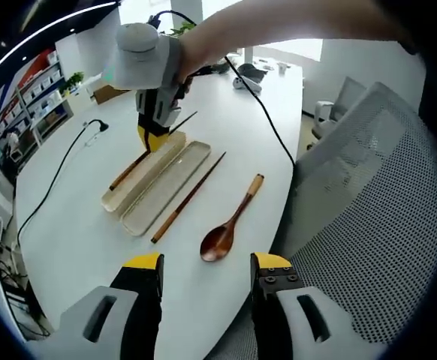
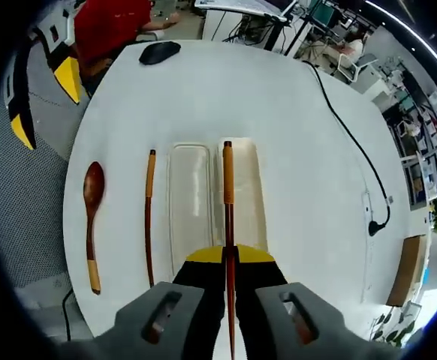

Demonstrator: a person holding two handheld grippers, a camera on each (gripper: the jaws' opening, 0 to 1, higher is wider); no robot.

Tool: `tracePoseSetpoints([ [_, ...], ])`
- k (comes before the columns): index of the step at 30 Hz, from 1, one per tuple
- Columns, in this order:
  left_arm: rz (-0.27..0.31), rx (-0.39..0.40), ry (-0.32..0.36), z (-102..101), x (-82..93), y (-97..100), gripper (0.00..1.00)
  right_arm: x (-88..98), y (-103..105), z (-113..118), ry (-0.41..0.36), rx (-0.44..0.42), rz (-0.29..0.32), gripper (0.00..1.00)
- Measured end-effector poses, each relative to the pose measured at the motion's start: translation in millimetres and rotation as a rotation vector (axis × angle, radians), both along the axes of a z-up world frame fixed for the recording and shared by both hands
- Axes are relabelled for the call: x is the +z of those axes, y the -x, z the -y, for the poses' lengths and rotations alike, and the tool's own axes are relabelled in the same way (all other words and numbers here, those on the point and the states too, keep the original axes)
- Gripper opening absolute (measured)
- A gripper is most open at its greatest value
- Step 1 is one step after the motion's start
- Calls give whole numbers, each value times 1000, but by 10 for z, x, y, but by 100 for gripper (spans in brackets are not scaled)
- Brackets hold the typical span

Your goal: Arrange the utensils inside the cutlery case until each visible utensil rests in its matching compartment.

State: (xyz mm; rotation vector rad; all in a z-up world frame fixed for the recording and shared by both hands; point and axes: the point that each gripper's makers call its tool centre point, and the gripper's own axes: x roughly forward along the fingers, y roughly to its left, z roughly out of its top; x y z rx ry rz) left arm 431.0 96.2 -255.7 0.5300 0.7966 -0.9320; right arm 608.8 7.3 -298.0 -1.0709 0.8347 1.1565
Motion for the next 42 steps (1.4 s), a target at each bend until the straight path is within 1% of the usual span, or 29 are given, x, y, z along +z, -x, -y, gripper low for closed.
tracePoseSetpoints([
  [6, 2, -6, 1, 10, 4, -6, 47, -50, -67, -27, 19, 27, 0, 0],
  [9, 2, -9, 1, 12, 4, -4, 47, -64, -99, -39, 20, 23, -4, 0],
  [16, -3, -6, 2, 15, 5, -3, 47, -111, -146, -87, 1, 38, -38, 0],
  [18, -2, -7, 2, 13, 2, -4, 47, -128, -173, -93, -6, 24, -47, 0],
  [33, -17, 1, -6, -9, -32, -4, 47, -258, -162, -187, -11, 36, -73, 0],
  [42, -22, -2, -9, -8, -41, -13, 47, -325, -182, -236, -24, 21, -91, 0],
])
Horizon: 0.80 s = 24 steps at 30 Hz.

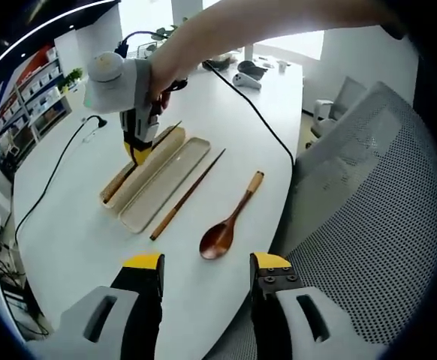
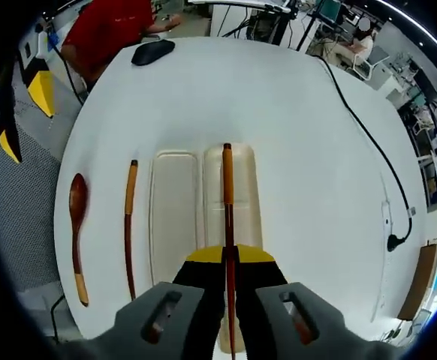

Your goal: Arrange the utensils inside the cutlery case until each visible utensil rests in its matching compartment.

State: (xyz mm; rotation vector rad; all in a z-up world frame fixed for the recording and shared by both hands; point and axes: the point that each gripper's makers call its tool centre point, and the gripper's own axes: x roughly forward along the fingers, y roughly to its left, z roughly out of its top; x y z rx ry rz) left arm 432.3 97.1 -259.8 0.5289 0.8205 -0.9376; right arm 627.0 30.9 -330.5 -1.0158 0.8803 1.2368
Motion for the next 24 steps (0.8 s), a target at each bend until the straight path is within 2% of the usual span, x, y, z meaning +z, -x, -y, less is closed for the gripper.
tracePoseSetpoints([
  [5, -10, -3, -6, -2, -33, 18, 47, -34, 5, 6, 8, 20, 5, 0],
  [9, -23, -5, -17, -19, -69, 39, 47, -63, 1, 16, -5, 1, -7, 0],
  [24, -26, 8, -19, -49, -76, 14, 47, -162, 10, -19, -2, 11, -18, 0],
])
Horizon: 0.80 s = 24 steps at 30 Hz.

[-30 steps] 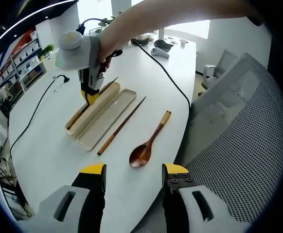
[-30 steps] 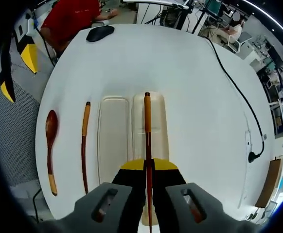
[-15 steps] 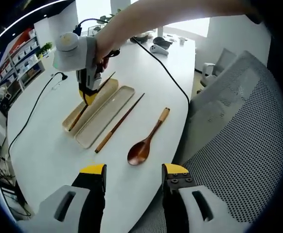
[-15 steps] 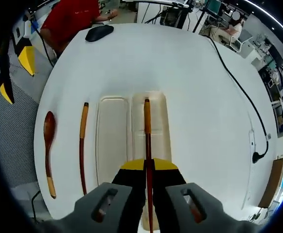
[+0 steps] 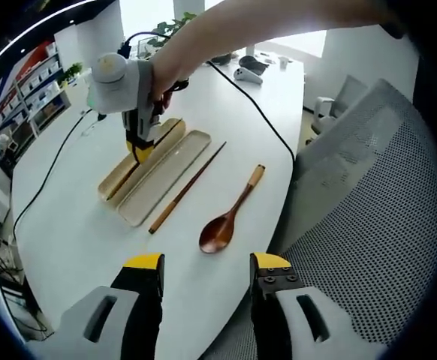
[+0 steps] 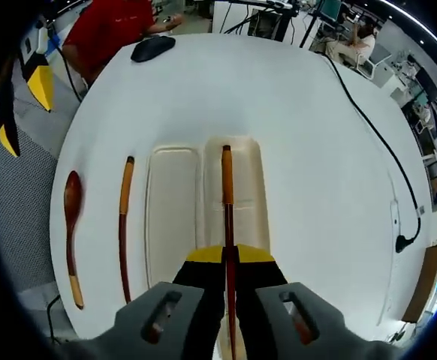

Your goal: Arrange the utensils inside the cutlery case until each visible utensil rests in its matching compartment.

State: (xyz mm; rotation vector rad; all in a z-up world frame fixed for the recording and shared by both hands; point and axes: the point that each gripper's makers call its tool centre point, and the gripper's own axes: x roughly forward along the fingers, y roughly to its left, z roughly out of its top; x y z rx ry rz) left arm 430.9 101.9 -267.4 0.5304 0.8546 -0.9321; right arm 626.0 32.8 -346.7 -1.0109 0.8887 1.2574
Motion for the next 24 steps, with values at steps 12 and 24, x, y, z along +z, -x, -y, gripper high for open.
tracePoseSetpoints([
  [12, -5, -2, -5, -9, -12, 12, 47, -72, -24, -1, 20, 13, 9, 0],
  [24, -6, -2, -10, -13, -11, 11, 47, -12, -93, 49, 11, -49, 45, 5],
])
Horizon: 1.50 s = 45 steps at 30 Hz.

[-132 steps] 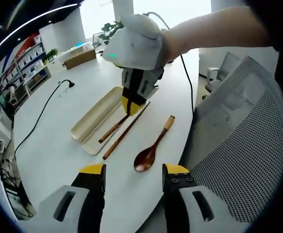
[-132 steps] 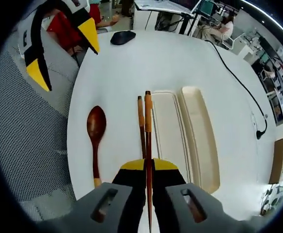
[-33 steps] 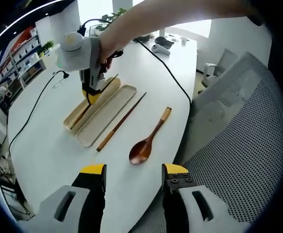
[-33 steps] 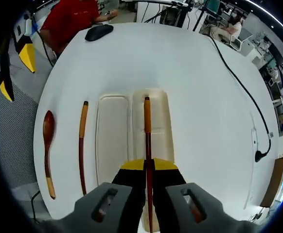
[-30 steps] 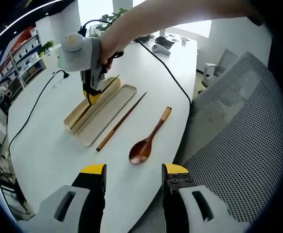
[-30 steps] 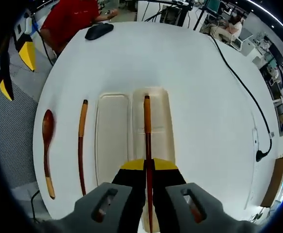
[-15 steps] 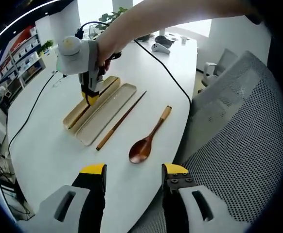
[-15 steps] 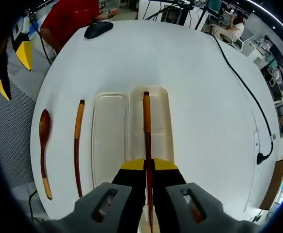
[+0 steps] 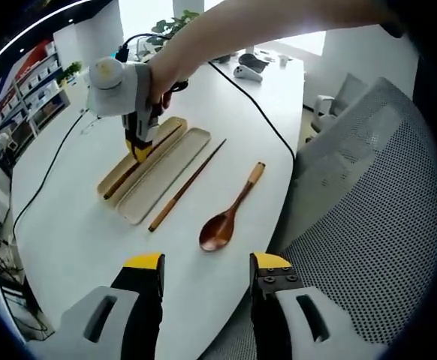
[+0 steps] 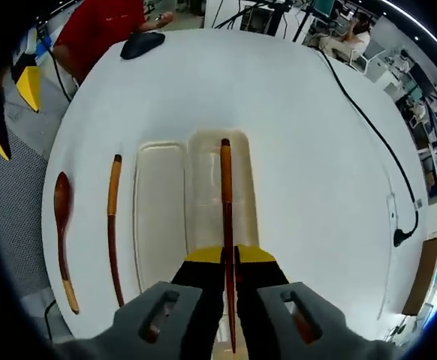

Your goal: Arrange the utensils inside the cutlery case until each visible utensil rests in its matching compartment.

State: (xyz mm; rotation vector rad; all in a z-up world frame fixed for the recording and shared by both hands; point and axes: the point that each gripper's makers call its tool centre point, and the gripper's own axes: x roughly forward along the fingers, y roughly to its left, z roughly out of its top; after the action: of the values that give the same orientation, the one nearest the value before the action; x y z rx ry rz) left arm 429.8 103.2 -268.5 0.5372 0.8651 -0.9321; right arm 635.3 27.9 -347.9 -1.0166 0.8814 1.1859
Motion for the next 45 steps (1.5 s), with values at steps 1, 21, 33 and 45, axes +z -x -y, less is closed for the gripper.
tracePoseSetpoints([
  [1, 0, 0, -1, -1, 0, -1, 46, 20, -5, 4, -2, -4, 2, 7],
  [21, 26, -16, -6, 21, 35, -18, 46, 547, 137, 175, -205, -207, 51, 13],
  [33, 31, -22, -8, 27, 40, -5, 45, 890, 184, 172, -323, -287, 84, 13],
  [45, 29, -33, -13, 33, 36, 14, 45, 962, 339, 346, -368, -343, 75, 14],
])
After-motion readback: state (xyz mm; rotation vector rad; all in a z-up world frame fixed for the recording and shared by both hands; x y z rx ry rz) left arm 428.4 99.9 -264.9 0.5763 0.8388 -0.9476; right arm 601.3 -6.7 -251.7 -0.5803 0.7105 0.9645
